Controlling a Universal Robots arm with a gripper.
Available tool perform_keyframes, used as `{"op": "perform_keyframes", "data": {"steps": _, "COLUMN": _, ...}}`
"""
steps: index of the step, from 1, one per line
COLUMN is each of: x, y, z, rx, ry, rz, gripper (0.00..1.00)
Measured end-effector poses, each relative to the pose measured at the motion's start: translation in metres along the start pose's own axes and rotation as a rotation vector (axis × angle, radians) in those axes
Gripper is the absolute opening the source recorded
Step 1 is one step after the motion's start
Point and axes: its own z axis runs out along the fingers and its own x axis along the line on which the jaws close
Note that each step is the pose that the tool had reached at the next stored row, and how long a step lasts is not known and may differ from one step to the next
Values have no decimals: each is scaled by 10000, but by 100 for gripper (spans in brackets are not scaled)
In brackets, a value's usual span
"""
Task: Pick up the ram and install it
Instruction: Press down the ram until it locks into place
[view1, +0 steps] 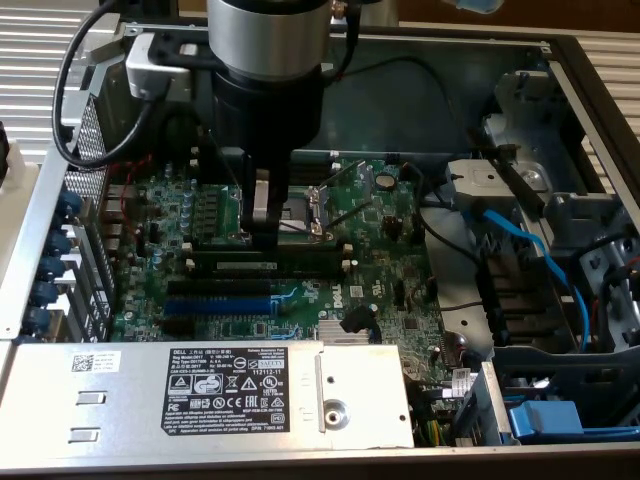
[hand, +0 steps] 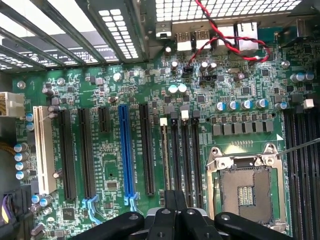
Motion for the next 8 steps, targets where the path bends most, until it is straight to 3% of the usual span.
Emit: {"op": "perform_keyframes", "data": {"steps": 8, "x": 0, "y": 0, "z": 0, "rx": -81, "ry": 2, "rz": 869, "gripper": 11}}
